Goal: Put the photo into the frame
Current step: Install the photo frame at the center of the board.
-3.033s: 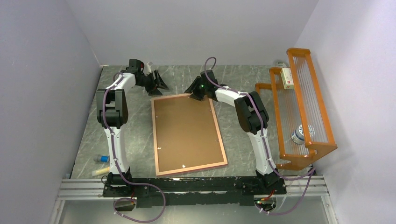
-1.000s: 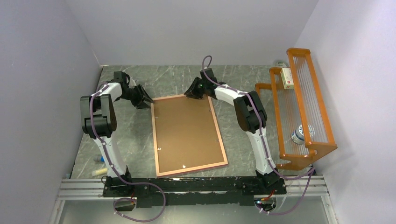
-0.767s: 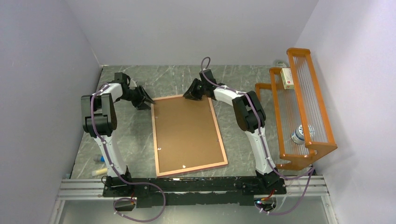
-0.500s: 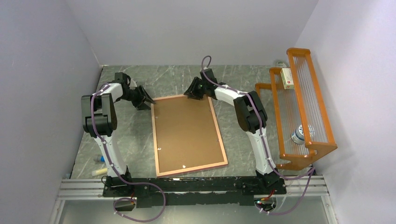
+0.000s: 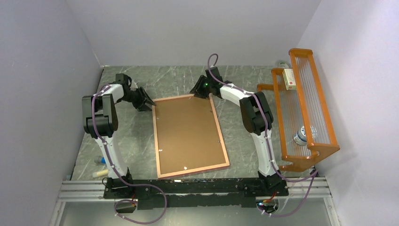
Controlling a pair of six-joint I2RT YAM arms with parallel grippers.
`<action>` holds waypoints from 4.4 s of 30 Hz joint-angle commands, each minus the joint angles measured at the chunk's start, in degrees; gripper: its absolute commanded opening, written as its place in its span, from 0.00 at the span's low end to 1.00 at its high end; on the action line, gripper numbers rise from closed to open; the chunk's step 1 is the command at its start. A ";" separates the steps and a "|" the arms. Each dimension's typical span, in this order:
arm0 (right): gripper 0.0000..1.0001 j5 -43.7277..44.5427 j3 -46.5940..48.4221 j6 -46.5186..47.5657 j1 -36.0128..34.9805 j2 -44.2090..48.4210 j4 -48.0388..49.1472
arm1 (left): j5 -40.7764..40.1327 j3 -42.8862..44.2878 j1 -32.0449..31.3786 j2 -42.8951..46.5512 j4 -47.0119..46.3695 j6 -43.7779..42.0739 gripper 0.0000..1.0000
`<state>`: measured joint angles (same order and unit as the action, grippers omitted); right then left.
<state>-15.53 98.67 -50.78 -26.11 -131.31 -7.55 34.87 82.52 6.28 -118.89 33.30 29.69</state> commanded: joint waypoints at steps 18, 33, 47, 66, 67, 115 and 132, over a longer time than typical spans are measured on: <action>0.32 -6.29 8.45 -2.18 -0.35 -7.00 -1.31 | 1.83 3.47 -0.22 -1.81 -0.18 0.46 0.47; 0.33 -10.85 8.17 -4.27 -0.27 -6.94 0.43 | 6.59 5.05 -0.20 -4.04 -1.45 1.41 0.47; 0.33 -1.57 7.62 -1.84 -0.08 -4.91 -7.39 | 1.17 5.88 -0.22 -3.14 -0.03 1.59 0.49; 0.37 1.06 7.12 6.11 0.02 -1.03 -8.01 | 2.45 6.97 0.40 -2.18 -0.21 2.46 0.53; 0.40 2.99 6.62 6.50 0.04 0.42 -9.44 | 1.58 6.81 0.75 -1.34 -0.13 2.55 0.55; 0.57 25.10 28.87 20.77 -37.44 -8.36 -43.02 | -29.34 -40.57 3.47 53.55 5.62 15.19 0.52; 0.62 29.95 24.80 24.12 -40.48 -3.96 -35.09 | -36.38 -40.33 3.64 56.60 9.55 16.72 0.52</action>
<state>12.67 124.92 -27.57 -65.43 -140.25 -48.64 0.89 41.69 9.56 -62.94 42.04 45.15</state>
